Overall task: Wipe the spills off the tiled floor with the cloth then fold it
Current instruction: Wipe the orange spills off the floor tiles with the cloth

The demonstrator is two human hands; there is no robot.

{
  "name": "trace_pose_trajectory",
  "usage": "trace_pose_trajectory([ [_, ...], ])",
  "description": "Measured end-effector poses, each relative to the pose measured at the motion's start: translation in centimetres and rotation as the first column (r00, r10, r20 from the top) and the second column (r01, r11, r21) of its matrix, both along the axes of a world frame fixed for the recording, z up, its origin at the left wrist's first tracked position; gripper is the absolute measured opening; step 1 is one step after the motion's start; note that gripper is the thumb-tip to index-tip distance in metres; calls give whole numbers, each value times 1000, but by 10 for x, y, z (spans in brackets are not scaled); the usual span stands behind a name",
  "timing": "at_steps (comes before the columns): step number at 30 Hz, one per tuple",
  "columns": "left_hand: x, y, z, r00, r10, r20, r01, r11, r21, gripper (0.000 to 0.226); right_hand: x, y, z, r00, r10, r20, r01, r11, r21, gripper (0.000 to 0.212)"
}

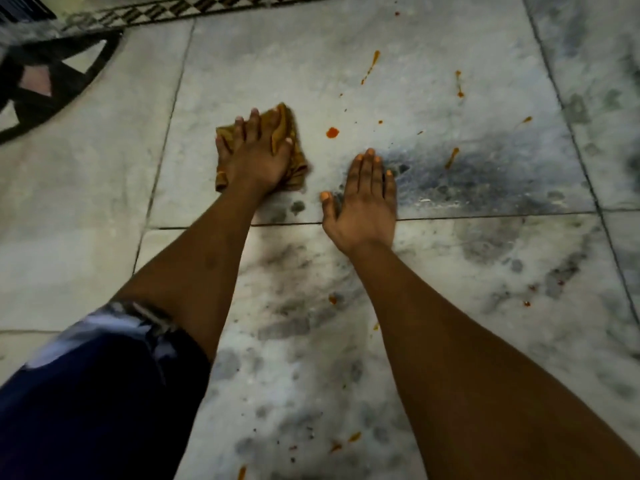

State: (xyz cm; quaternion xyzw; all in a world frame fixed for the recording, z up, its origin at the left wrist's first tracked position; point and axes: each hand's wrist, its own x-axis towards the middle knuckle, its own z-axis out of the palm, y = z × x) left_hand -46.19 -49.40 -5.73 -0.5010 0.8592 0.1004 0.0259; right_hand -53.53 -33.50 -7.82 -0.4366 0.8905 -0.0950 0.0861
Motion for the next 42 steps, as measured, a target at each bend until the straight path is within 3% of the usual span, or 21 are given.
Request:
trace_pose_trajectory([
  [4,30,60,-2,985,-172,16,172,984,-45,57,-13,11,14,966,49,254,-31,997,-74,70],
  [5,40,79,1,976,-215,19,216,975,-55,58,-20,26,20,967,43,253,-11,992,-128,69],
  [7,50,90,2,961,-275,19,276,960,-53,65,-42,59,21,992,-31,122,58,973,-223,71],
  [10,28,62,2,968,-248,31,249,968,-33,68,-91,102,12,985,-152,-76,131,964,-231,74],
  [15,-51,42,-3,1000,-14,15,13,1000,6,61,-127,133,-1,964,-263,-37,260,964,-53,82],
  [20,-29,83,-7,965,-262,-30,259,963,-77,64,-128,130,-8,970,-239,-47,235,969,-77,82],
  [22,-31,73,-7,979,-202,-32,198,975,-96,63,-129,129,-10,968,-247,-51,240,964,-117,81],
  [26,-83,24,-5,997,78,-20,-79,994,-82,59,-128,129,-11,969,-241,-56,232,963,-134,78],
  [28,-112,13,-4,996,88,3,-88,995,-57,61,-129,128,-12,968,-246,-55,237,963,-130,77],
  [31,-123,44,-8,987,-158,28,159,986,-59,61,-128,129,-9,967,-250,-54,242,961,-131,77],
  [34,-77,88,-3,868,-496,8,496,868,-36,66,-128,129,-7,967,-250,-40,245,963,-111,77],
  [36,-43,81,-2,809,-587,30,588,808,-30,65,-129,128,-6,966,-256,-42,250,962,-111,76],
  [38,-38,50,-5,869,-490,65,494,867,-68,64,-129,129,-7,966,-255,-48,249,963,-104,75],
  [40,-63,21,-7,965,-254,56,259,961,-94,60,-129,129,-7,966,-254,-44,248,963,-102,74],
  [42,-103,10,-7,999,-30,23,31,998,-63,58,-129,128,-7,967,-252,-42,247,964,-102,75],
])
